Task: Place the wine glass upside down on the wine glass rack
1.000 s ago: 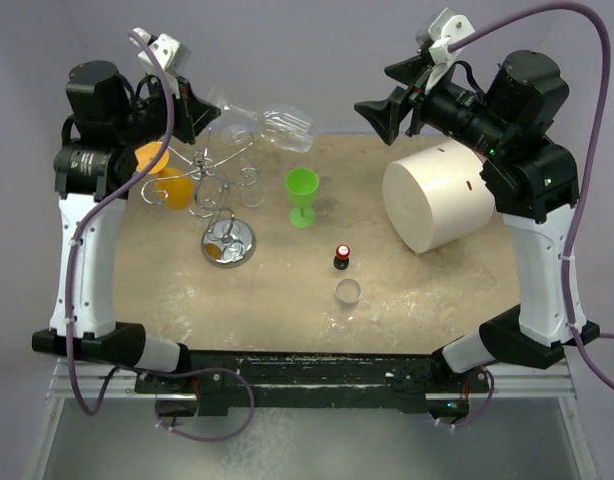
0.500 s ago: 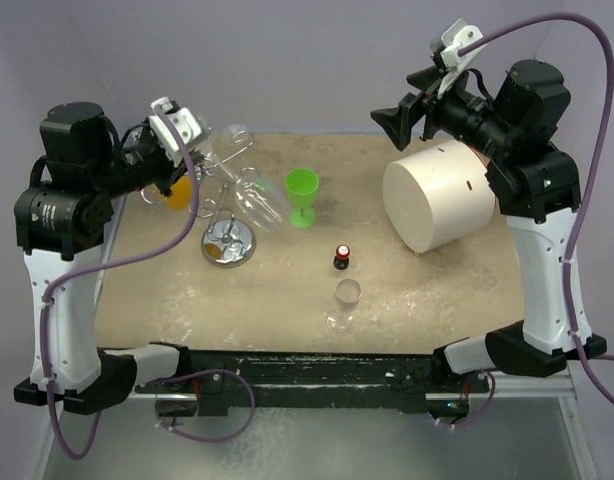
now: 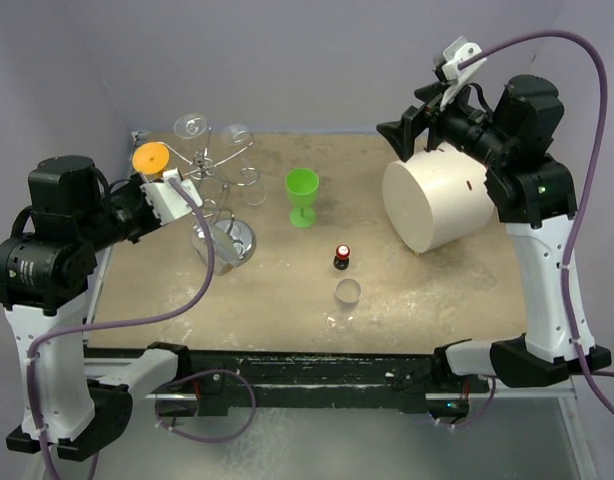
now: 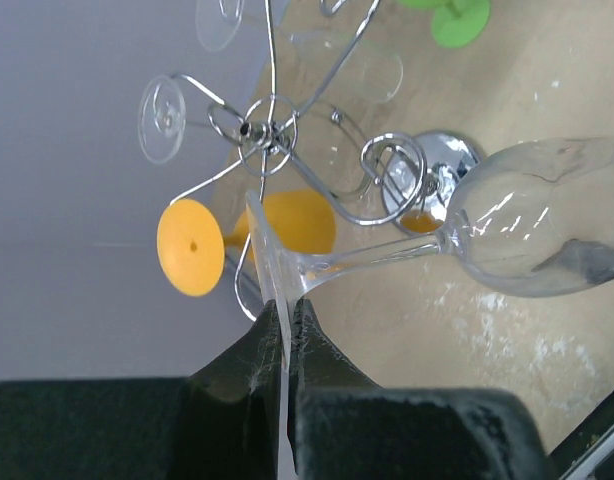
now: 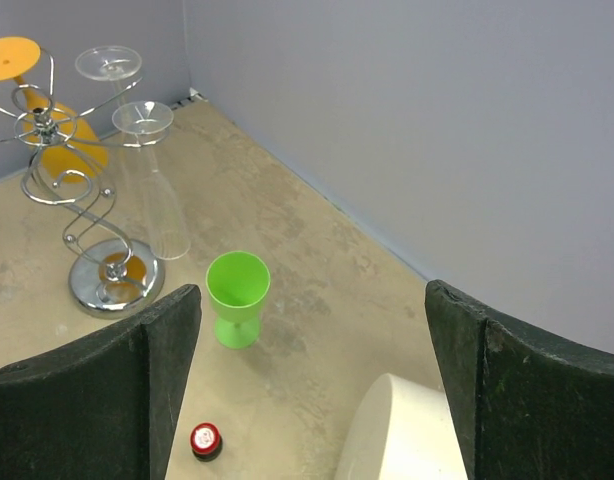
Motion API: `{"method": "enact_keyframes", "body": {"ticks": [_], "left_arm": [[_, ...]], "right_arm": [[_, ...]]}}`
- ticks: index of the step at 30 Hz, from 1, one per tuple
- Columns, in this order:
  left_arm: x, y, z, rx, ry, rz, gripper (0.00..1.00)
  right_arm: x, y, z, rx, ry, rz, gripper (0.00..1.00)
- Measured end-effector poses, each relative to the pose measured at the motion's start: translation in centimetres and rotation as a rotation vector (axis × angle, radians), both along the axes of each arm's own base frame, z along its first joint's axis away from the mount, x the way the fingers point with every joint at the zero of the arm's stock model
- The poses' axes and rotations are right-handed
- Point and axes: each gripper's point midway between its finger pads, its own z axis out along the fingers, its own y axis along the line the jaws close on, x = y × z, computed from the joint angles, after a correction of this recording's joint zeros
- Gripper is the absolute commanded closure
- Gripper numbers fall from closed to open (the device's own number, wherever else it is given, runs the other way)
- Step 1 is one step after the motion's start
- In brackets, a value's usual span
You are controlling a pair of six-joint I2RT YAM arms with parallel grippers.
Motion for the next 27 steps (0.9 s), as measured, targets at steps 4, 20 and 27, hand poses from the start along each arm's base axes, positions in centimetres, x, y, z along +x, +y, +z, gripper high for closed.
{"method": "enact_keyframes", "body": {"ticks": [4, 20, 27], "left_arm": [[-0.5, 1.5, -0.7, 0.086, 0.008, 0.022, 1.0], [2.1, 4.2, -1.4, 0.267, 0.019, 0.068, 1.0], [4.2, 3.6, -1.1, 0.278, -0.022, 0.047, 1.0]], "right_arm": [[0.3, -0.1, -0.9, -0.007, 0.014, -0.006, 0.05], [-0.7, -0.7, -0.4, -0.016, -0.026, -0.01, 0.04], [-0.4, -0.9, -0.7, -0.019, -0.018, -0.017, 0.04]]}}
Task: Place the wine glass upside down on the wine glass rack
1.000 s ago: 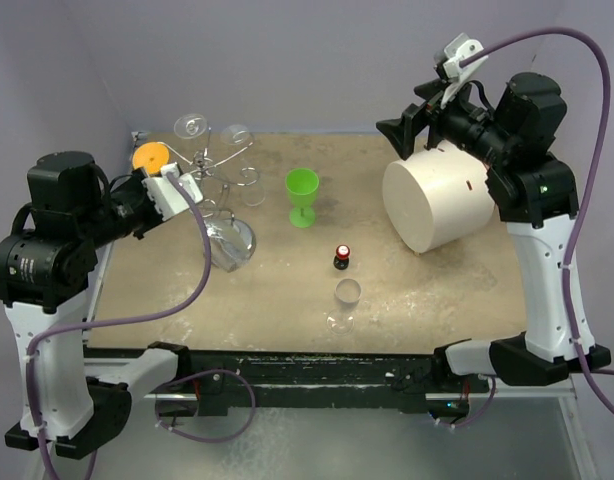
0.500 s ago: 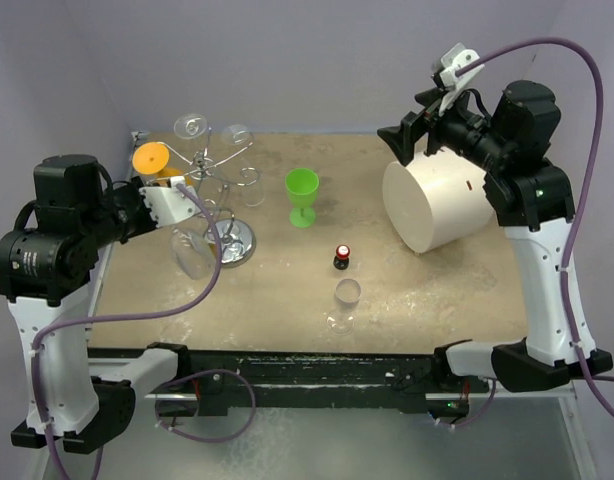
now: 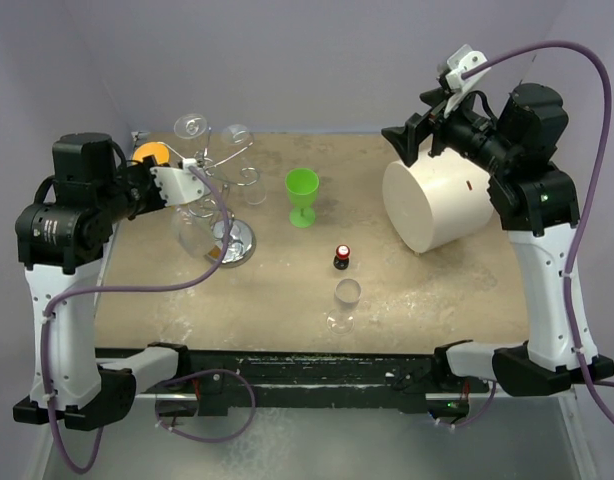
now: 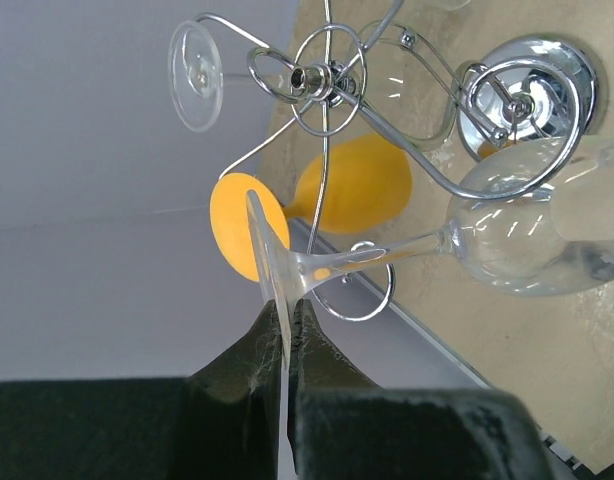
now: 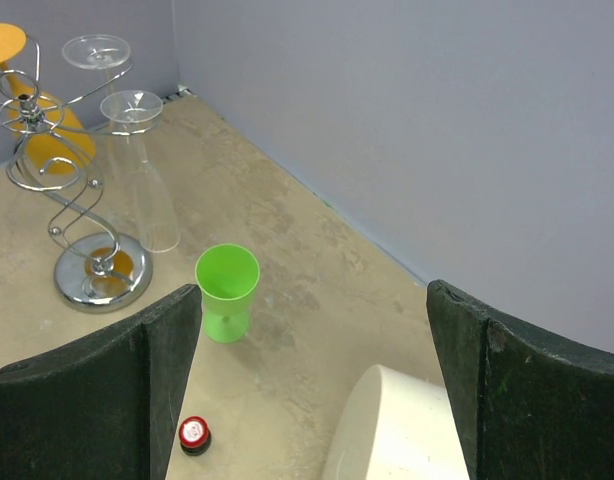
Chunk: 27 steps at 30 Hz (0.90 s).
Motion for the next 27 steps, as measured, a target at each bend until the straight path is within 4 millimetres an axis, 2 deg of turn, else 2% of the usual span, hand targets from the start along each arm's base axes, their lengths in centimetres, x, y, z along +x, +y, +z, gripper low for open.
{"method": "enact_keyframes", "body": {"ticks": [10, 18, 27], "left_arm": [[2.1, 0.2, -1.3, 0.019, 0.0, 0.02, 1.0], [2.9, 1.4, -1.9, 0.075, -0.004, 0.07, 1.0], [3.4, 1.7, -1.7, 0.092, -0.02, 0.088, 1.0]], "right_arm": [[0.0, 0.1, -0.3, 0.0, 0.008, 0.014, 0.04], [0.0, 0.1, -0.4, 0.003, 0.01, 0.024, 0.04], [-0.1, 0.2, -0.5, 0.008, 0.015, 0.043, 0.04]]}}
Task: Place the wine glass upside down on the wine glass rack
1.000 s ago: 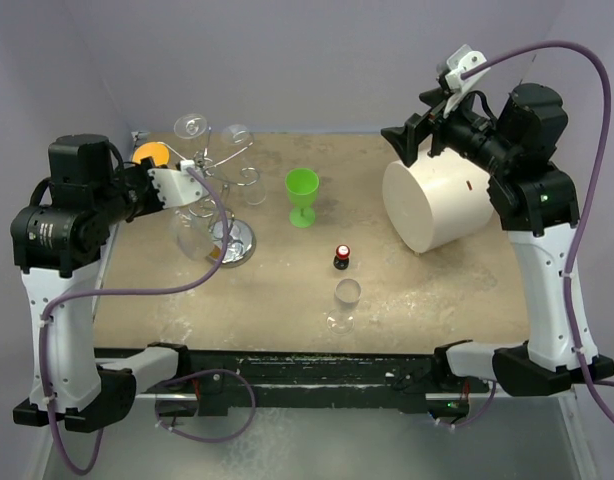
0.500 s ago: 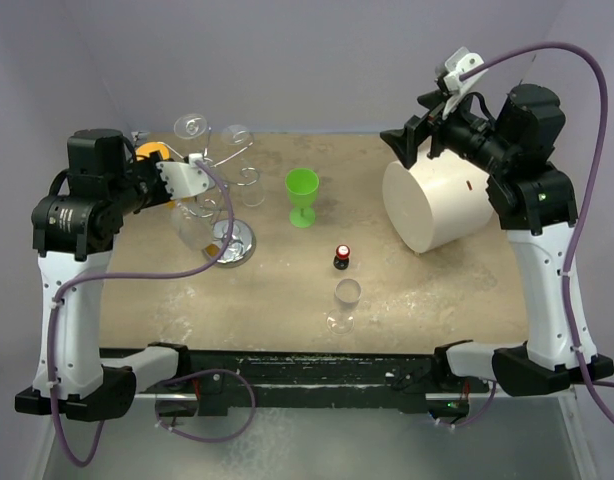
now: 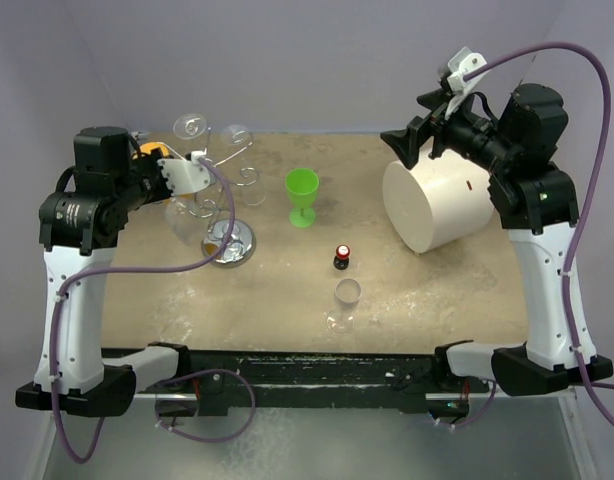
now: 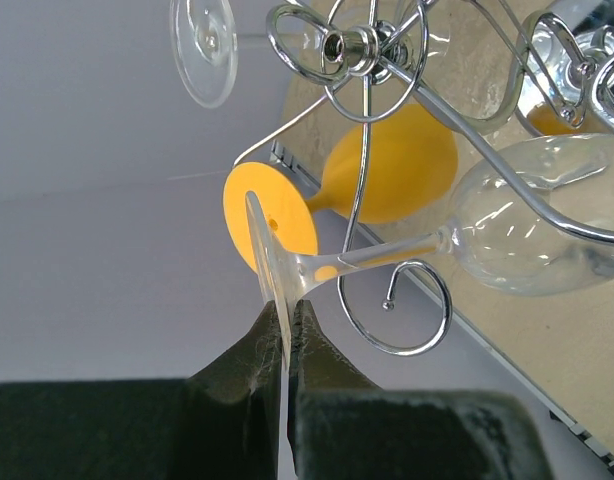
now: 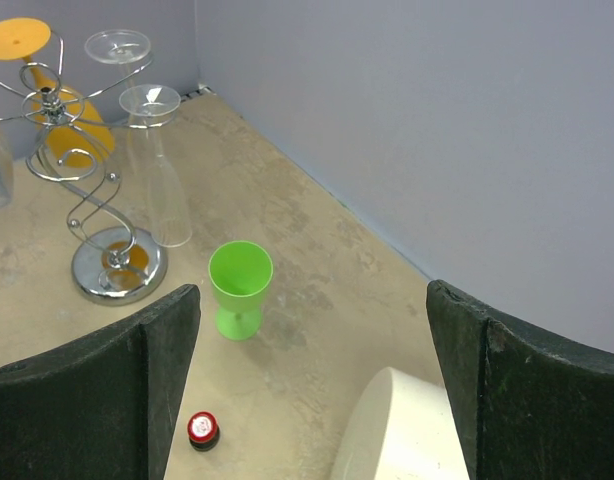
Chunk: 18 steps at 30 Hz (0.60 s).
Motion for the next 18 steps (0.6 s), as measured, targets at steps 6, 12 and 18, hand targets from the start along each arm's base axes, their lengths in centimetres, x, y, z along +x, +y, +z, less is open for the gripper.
{"method": "enact_keyframes", "body": {"ticks": [6, 12, 18], "left_arm": [[0.43, 0.47, 0.14, 0.013, -0.009, 0.026, 1.0], [0.63, 0.8, 0.26, 0.019, -0.019, 0.046, 1.0], [0.99, 0.88, -0.66, 0.025, 0.003, 0.052, 1.0]], "right_arm": [[0.17, 0.12, -0.66, -0.003, 0.016, 0.005, 0.04], [0.15, 0.19, -0.63, -0.002, 0.016, 0.009, 0.04], [0.14, 0.17, -0.63, -0.002, 0.016, 0.011, 0.03]]}}
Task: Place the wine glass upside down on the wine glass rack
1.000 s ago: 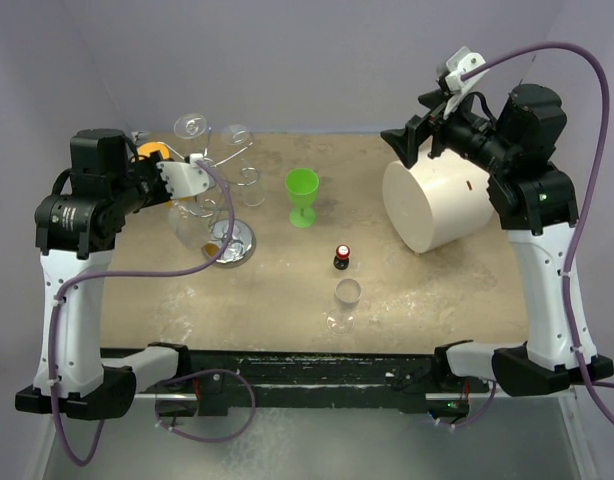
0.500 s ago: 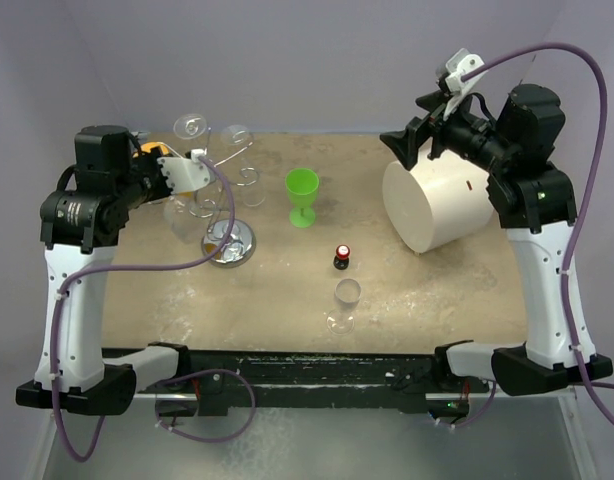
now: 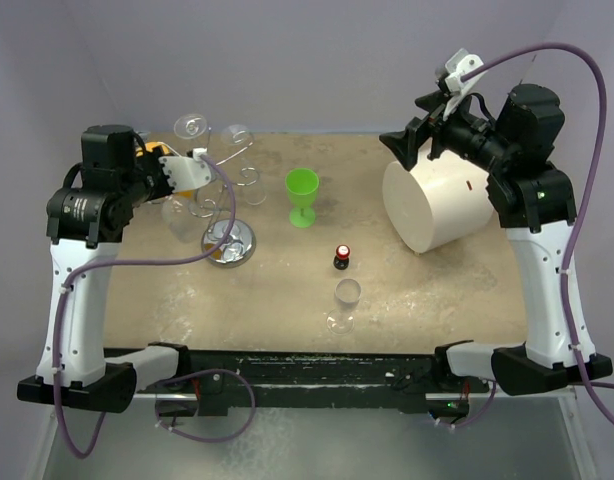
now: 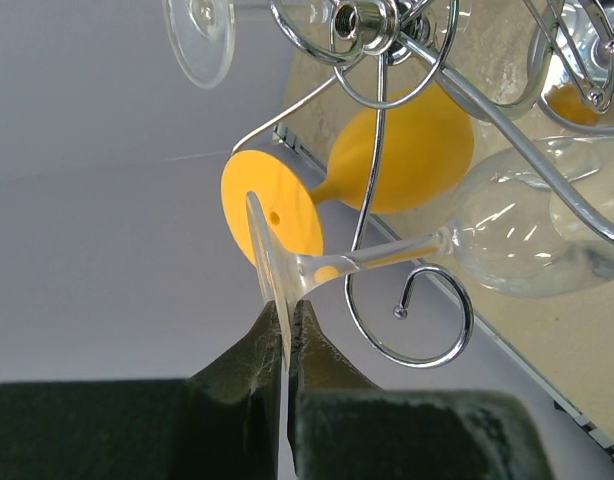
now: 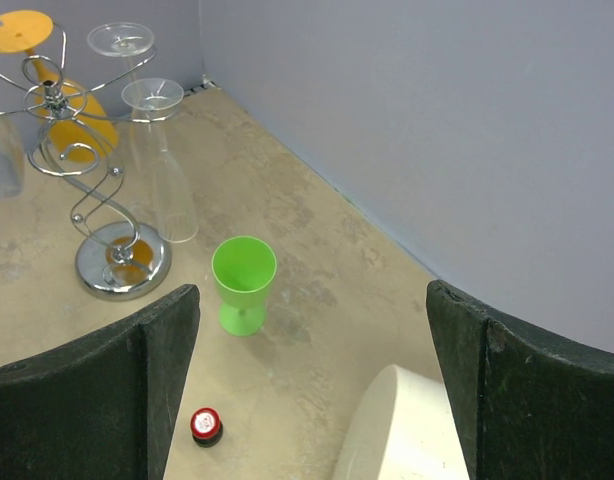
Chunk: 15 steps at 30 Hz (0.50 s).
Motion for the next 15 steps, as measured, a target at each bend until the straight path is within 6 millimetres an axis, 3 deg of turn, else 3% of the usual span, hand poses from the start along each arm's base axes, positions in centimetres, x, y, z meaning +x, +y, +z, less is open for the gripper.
{"method": "enact_keyframes", "body": {"ticks": [15], "left_arm": [[-0.6, 0.9, -0.5, 0.031, 0.026, 0.038, 1.0]], "right_arm": [[0.5, 0.3, -1.2, -0.003, 0.03, 0.015, 0.03]]}}
